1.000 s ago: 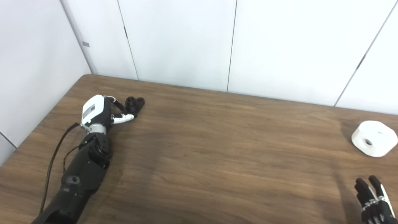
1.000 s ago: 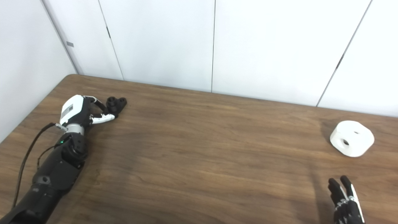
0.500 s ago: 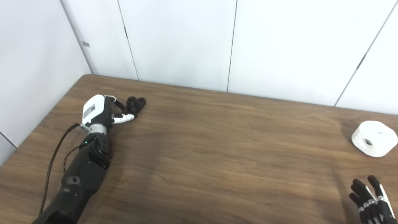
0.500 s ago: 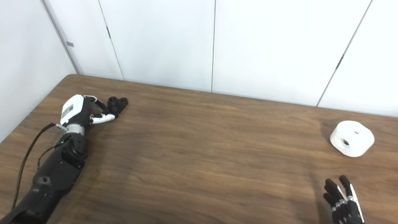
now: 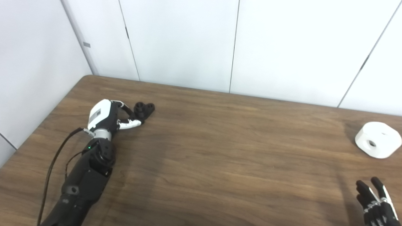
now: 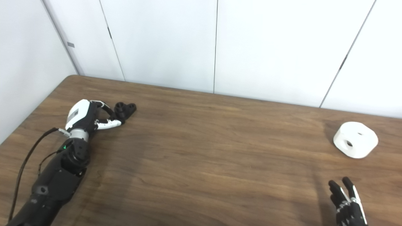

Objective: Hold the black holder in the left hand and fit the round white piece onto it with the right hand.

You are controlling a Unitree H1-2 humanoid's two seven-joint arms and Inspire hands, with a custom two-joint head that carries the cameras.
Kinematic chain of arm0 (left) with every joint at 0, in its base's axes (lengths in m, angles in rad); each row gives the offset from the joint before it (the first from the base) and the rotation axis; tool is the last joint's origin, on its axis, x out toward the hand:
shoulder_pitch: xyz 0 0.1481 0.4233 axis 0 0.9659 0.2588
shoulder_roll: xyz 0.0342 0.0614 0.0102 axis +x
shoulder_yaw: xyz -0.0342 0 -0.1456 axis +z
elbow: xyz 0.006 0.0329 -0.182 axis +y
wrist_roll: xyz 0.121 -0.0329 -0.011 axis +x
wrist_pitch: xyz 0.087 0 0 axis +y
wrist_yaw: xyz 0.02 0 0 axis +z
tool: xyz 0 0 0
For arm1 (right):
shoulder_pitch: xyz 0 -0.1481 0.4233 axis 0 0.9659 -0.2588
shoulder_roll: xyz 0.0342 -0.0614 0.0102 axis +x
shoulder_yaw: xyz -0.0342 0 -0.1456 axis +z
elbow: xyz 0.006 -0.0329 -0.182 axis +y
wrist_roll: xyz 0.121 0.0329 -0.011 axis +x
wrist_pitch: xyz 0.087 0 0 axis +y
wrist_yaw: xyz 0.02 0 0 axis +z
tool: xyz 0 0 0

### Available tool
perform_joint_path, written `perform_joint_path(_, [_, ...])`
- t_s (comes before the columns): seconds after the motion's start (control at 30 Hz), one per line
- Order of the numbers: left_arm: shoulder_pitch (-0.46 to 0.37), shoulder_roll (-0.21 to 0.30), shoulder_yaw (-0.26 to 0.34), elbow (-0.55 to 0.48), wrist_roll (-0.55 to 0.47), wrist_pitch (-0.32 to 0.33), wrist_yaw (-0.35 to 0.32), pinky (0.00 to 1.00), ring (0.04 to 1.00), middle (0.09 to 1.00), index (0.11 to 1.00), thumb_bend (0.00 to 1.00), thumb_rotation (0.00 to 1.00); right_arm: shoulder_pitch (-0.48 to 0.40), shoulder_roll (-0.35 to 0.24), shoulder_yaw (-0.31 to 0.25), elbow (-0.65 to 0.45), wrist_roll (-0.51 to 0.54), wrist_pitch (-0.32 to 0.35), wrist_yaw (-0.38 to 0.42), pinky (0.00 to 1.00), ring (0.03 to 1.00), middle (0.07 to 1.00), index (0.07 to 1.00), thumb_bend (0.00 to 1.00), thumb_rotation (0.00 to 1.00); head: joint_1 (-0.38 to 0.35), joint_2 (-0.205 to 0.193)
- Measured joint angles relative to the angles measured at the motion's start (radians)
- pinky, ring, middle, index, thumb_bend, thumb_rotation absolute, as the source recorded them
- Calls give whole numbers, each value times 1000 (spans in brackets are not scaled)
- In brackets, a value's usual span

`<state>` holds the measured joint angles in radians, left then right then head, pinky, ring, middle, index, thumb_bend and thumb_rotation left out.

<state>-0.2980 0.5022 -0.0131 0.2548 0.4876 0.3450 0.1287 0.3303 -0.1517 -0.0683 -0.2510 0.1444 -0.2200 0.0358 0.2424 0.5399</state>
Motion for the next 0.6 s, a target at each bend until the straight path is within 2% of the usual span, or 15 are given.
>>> perform_joint_path(0.23, [65,-2,0,-112,7,6,-38,890,908,810,489,515,49,-1,0,1,0,-2,9,0,984,937,890,970,662,995,-11,0])
perform_joint_path(0.47, [132,-11,-11,-222,16,4,-67,868,901,808,488,515,45,0,1,1,-3,-13,29,-5,962,931,881,960,663,992,-17,6])
perform_joint_path(0.6, [157,-20,-36,-288,31,-8,-85,825,881,802,489,514,44,0,2,1,-10,-31,45,-7,945,923,876,959,656,997,-21,11])
